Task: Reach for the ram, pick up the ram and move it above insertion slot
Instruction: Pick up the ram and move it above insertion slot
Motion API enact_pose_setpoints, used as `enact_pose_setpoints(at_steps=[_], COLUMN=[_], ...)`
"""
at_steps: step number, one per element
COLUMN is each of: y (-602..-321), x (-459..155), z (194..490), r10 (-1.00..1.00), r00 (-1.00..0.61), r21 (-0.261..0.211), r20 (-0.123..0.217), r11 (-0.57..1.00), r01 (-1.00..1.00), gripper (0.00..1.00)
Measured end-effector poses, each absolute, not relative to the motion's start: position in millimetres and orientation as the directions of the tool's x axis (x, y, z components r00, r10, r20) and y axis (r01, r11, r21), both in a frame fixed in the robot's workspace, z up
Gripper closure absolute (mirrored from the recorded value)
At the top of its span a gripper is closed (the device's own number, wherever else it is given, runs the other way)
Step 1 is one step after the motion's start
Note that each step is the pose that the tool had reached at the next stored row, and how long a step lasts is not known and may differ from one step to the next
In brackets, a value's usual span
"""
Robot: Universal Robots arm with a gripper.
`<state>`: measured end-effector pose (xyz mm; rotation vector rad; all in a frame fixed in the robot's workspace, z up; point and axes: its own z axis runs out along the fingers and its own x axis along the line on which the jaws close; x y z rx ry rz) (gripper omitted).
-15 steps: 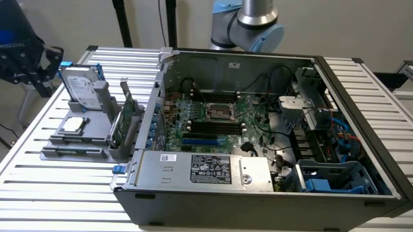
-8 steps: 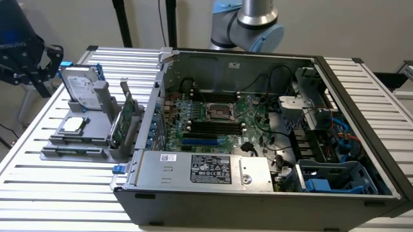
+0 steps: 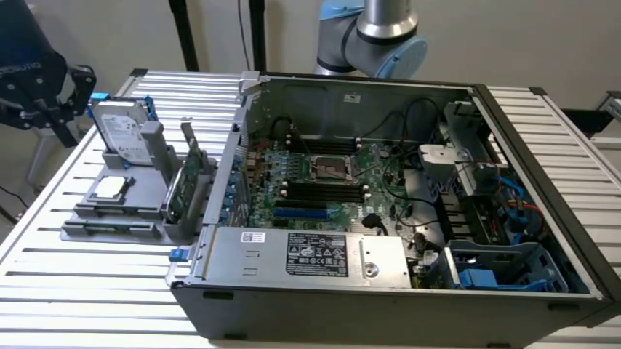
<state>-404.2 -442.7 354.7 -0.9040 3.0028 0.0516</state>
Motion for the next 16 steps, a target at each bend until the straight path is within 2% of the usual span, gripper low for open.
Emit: enact_pose_setpoints(at_steps=[16], y=[-442.7], x=[-404.2], z=[354.3], r10=[-0.767], r00=[-0.641], r21=[0.019], r20=[-0.027], r11=[0.64], r01=[-0.768], gripper=[0.89])
